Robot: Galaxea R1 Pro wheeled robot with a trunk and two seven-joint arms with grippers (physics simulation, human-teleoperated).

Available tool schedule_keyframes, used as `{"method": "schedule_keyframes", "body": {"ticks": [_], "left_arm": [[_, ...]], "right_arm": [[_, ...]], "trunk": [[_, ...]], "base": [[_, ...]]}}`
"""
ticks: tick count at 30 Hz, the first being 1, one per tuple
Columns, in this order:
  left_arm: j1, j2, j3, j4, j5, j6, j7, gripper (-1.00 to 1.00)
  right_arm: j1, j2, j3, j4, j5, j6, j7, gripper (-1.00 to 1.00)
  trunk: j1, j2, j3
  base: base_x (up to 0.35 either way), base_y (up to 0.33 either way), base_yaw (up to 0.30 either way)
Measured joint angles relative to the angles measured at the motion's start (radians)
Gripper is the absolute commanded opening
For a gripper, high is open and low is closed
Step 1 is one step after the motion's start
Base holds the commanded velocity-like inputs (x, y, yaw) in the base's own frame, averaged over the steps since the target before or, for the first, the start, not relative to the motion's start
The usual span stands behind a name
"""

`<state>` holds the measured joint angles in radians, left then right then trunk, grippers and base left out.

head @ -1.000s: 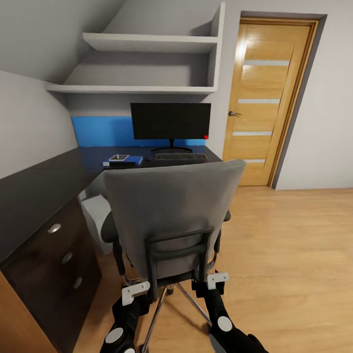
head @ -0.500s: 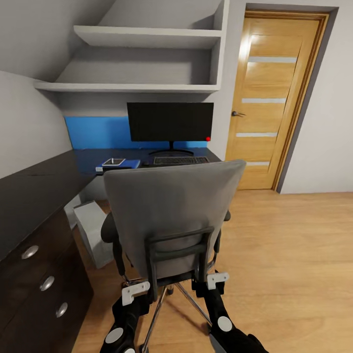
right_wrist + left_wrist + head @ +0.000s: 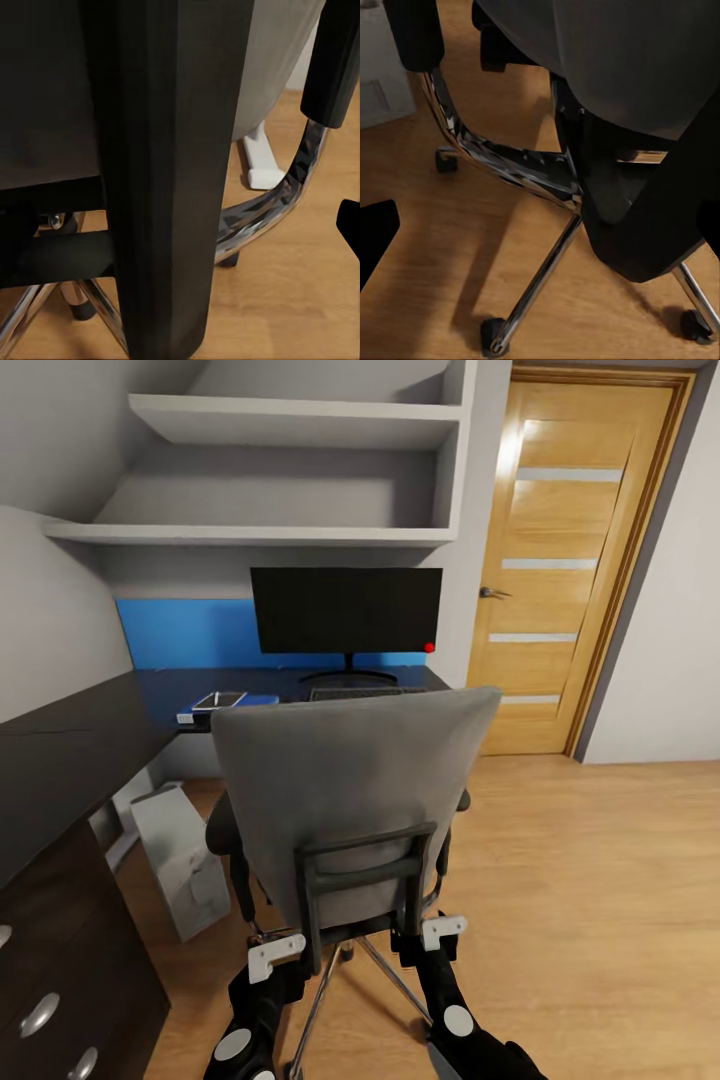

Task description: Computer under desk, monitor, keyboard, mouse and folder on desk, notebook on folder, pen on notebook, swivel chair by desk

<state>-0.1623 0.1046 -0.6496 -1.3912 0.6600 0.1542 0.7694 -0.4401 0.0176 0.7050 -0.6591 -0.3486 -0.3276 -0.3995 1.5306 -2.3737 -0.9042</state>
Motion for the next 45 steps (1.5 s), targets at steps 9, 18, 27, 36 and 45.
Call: {"method": "schedule_keyframes", "body": {"ticks": [9, 18, 27, 36, 45], "left_arm": [[0.000, 0.000, 0.000, 0.000, 0.001, -0.001, 0.000, 1.00], [0.000, 0.002, 0.000, 0.000, -0.001, -0.003, -0.003, 1.00], [0.000, 0.002, 0.002, 0.008, 0.001, 0.000, -0.003, 1.00], [0.000, 0.002, 0.003, 0.098, 0.003, -0.007, -0.006, 1.00], [0.000, 0.003, 0.003, 0.217, 0.007, -0.006, -0.007, 1.00]], "right_arm": [[0.000, 0.000, 0.000, 0.001, -0.001, 0.000, 0.000, 1.00], [0.000, 0.000, 0.000, 0.000, 0.000, 0.000, 0.000, 1.00], [0.000, -0.001, -0.002, 0.002, 0.001, 0.000, 0.001, 1.00], [0.000, -0.002, -0.004, 0.022, -0.004, 0.000, 0.000, 1.00], [0.000, -0.002, -0.007, 0.112, -0.009, -0.001, -0.002, 1.00]], "trunk": [[0.000, 0.000, 0.000], [0.001, 0.000, 0.000], [0.001, 0.000, 0.000], [0.001, 0.000, 0.000], [-0.022, 0.042, 0.019]], "base": [[0.326, 0.000, 0.000], [0.127, 0.000, 0.000], [-0.304, 0.000, 0.000], [-0.334, 0.000, 0.000], [-0.148, 0.000, 0.000]]}}
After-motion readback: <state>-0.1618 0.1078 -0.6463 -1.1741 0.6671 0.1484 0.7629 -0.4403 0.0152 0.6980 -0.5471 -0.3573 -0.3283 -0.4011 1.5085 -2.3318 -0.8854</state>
